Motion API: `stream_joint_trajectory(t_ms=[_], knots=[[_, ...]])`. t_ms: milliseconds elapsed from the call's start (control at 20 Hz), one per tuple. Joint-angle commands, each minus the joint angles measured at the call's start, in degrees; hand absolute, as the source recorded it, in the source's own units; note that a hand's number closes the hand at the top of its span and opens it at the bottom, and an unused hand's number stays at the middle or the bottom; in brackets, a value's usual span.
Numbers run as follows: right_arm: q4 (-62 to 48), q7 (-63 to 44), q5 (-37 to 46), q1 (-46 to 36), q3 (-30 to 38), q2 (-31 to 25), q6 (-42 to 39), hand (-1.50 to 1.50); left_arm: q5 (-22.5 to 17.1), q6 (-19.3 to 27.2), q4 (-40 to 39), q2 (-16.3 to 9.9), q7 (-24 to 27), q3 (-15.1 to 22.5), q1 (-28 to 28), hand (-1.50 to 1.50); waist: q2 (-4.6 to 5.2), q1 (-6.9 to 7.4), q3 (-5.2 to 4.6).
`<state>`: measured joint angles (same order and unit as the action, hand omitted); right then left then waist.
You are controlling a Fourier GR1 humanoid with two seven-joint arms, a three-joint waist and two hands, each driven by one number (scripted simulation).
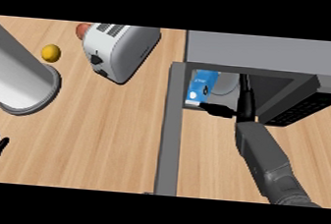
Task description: Pick up the milk, place it into the microwave and close the microwave
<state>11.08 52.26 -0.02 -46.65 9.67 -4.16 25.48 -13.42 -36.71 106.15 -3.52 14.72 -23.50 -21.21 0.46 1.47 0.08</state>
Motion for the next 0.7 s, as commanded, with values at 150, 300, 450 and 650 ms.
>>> stream_joint_trajectory(t_ms=[150, 300, 450, 650], knots=[[2.6, 3.5, -3.2, 5.7, -2.0, 4.0, -12.9, -1.5, -0.8, -5.1, 2.3, 1.0, -0.8, 4.8, -2.3, -1.5, -0.64, -0.81, -0.05], [7.2, 4.4, -3.1, 9.3, -2.6, 4.1, -16.8, -1.5, -1.3, -4.6, 1.7, 1.4, -3.0, 6.3, -0.3, -1.5, -0.75, -1.89, -0.1], [11.0, 8.2, -4.8, 17.5, -5.8, 4.1, -19.1, -1.5, -1.2, -4.5, 6.2, 2.2, -4.8, 8.7, -2.6, -1.5, -1.01, -2.17, -0.09], [20.8, 3.9, -7.7, 23.3, -11.8, 4.1, -16.5, -1.5, 4.7, -7.6, 3.8, 1.3, -1.8, 11.9, -1.9, -1.5, -1.16, -2.31, -0.17]])
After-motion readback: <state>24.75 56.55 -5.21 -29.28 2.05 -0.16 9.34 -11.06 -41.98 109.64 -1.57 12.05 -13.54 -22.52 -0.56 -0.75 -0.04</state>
